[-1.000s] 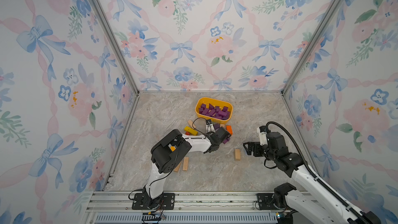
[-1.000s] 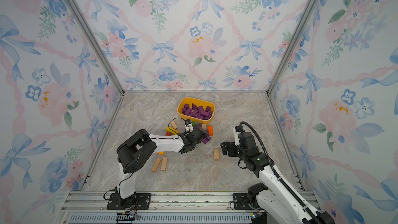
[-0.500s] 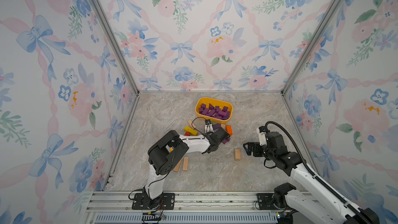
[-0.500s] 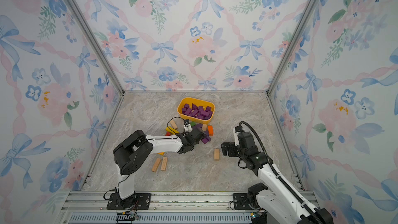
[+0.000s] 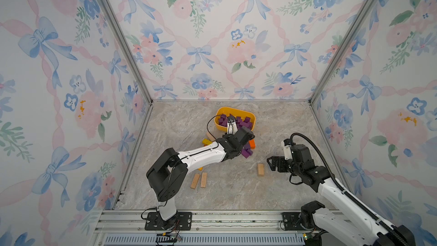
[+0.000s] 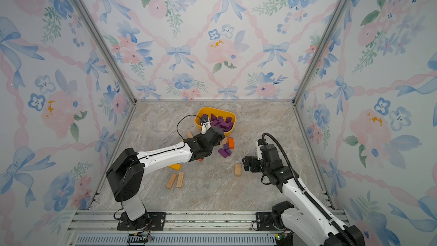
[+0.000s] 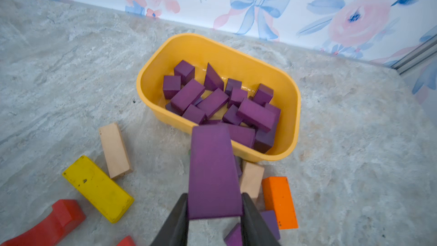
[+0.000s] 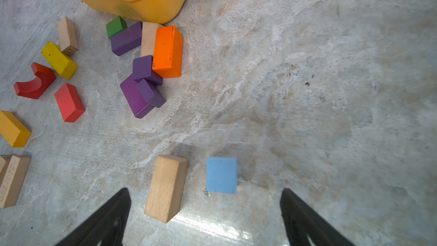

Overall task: Pick purple bricks into the storage bin
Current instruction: Place the building block in the storage box.

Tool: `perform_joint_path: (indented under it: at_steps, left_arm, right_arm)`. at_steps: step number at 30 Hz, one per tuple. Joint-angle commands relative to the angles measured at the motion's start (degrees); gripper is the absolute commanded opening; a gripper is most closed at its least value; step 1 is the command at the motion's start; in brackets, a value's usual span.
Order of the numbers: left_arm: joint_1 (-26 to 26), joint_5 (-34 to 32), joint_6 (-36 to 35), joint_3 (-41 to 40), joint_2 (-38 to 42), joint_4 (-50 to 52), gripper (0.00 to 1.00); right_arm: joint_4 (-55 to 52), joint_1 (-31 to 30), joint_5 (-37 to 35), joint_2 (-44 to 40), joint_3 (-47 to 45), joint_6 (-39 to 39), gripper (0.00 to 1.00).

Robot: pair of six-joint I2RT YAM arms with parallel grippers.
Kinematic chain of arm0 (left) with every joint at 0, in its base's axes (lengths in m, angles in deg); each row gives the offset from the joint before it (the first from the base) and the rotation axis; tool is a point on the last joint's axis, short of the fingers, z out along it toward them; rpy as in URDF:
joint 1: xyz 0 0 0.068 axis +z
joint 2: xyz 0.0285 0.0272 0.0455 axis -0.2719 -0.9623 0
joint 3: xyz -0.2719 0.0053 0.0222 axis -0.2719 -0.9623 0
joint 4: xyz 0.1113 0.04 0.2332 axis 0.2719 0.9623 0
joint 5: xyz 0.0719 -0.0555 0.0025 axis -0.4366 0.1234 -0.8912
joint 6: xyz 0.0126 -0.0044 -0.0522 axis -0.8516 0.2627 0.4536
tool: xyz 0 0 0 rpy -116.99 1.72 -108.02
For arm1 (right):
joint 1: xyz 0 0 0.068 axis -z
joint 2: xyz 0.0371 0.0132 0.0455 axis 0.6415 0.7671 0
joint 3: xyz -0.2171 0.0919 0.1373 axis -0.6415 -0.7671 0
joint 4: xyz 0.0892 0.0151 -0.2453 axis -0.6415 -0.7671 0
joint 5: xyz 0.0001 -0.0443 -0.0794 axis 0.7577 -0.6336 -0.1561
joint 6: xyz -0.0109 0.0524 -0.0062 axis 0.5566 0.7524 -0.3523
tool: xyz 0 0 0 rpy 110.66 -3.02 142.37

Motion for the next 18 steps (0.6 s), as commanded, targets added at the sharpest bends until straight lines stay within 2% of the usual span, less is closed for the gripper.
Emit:
perform_joint_path:
  at_steps: [1,12,15,18]
  left_arm:
    - [2.5,1.8,-4.3,4.5,-3.3,0.6,0.37]
    - [8.5,8.0,-9.3,17.8,-14.6,0.7,0.37]
    - [8.5,6.9,-9.8,17.8,-14.6,0.8,0.48]
    - [8.5,7.3,-9.8,15.3,-12.6,0.8,0.54]
  right_arm:
    - [-1.0,0.7,0.4,1.3,1.0,0.8,0.97]
    - [-1.7,1.2,0.6,1.2,0.3,1.6,0.97]
    - [-1.2,1.3,0.7,1.1,-0.2,1.5,0.97]
    - [-0.3,1.4,3.5,1.9,0.2,0.3,0.97]
